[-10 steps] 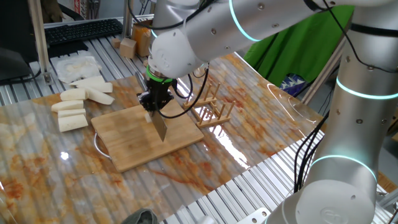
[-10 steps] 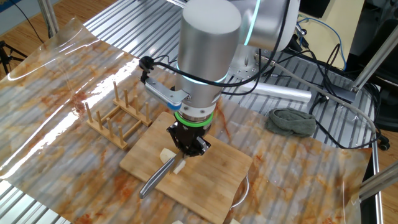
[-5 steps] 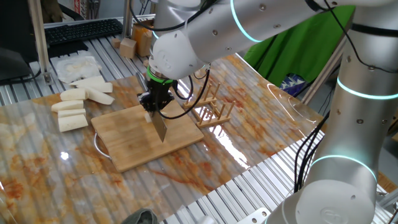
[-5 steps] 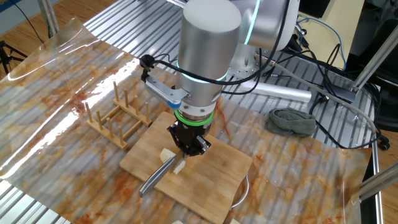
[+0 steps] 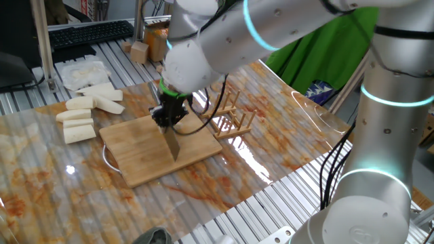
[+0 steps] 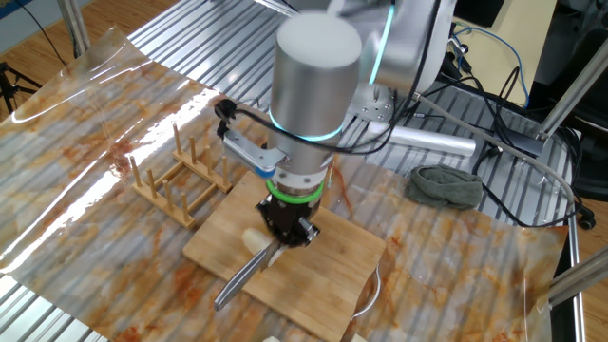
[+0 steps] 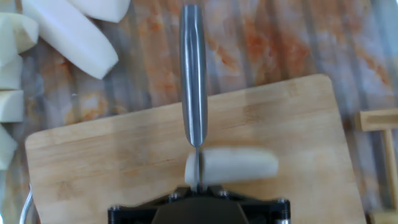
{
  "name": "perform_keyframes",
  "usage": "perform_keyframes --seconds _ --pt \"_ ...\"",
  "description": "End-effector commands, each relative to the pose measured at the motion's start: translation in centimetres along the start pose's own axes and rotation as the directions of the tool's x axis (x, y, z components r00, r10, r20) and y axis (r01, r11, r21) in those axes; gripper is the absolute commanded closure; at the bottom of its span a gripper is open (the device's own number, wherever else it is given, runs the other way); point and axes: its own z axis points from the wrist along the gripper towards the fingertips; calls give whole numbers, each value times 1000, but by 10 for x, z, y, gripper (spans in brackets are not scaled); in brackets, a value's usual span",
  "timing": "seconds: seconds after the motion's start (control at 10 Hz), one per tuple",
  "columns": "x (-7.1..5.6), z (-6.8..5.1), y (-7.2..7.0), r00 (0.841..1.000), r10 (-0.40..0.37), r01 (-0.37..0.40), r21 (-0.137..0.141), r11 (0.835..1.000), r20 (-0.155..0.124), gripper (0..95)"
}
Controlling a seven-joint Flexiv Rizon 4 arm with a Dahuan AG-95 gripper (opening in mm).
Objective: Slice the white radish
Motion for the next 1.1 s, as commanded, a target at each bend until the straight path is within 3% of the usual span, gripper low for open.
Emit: perform_keyframes --seconds 0.1,0.2,0.5,0.6,0.7,1.1 --pt "-2 25 -3 999 9 -9 -6 1000 -35 950" --pt "-1 22 -1 998 41 -44 -60 997 -54 950" --pt "2 6 0 997 31 -34 -33 999 -76 950" --pt "5 -10 -2 995 29 -31 -16 999 -100 950" --pt "5 -18 -4 994 31 -32 -13 999 -103 950" --pt "7 -24 -4 994 47 -49 -13 999 -103 950"
